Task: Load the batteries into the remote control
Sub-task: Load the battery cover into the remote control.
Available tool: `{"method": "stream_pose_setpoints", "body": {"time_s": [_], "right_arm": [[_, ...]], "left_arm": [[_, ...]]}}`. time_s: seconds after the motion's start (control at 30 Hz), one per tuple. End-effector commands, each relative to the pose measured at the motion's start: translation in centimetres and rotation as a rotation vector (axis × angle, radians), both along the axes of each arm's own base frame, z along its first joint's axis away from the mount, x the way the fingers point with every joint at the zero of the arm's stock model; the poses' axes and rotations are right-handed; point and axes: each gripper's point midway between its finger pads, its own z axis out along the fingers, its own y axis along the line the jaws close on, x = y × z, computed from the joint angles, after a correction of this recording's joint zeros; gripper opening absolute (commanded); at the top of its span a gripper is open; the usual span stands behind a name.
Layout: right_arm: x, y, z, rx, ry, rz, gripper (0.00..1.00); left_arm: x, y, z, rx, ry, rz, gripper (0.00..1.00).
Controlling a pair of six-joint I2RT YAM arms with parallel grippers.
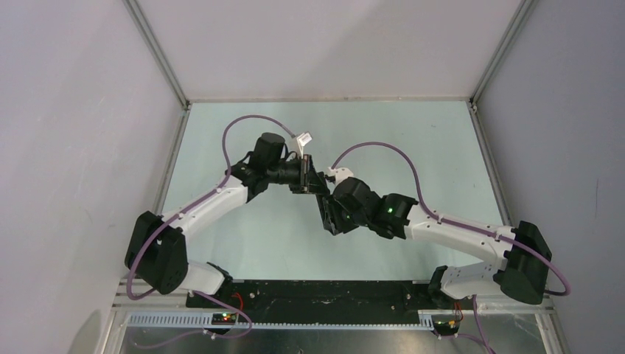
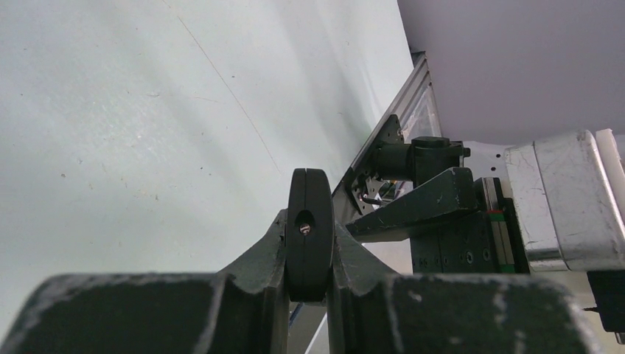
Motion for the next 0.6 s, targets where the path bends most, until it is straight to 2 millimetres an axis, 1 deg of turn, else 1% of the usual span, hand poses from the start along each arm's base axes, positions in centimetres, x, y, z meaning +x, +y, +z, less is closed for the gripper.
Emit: {"method": "stream_pose_setpoints", "body": {"time_s": [0.0,0.23,0.33,0.57], "right_arm": [[2.7,1.3,3.1,0.084,-0.082,-0.072,0.40],[2.8,1.4,3.3,0.092,-0.075,-0.063,0.44],[2.8,1.4,3.4,0.096,-0.072,-0.054,0.48],[2.5,1.2,3.7,0.099,-0.051,-0.051,0.53]], "left_arm": [[-2.6,-1.2,3.2,-0.108,0.076,-0.119,0.00],[-3.1,-1.0,2.6,-0.106,0.058,-0.153,0.00],[-3.3,-1.0,2.5,-0.109,0.062,-0.166,0.00],[-3.6,-1.0,2.4,-0.117,0.075,-0.190,0.00]]}}
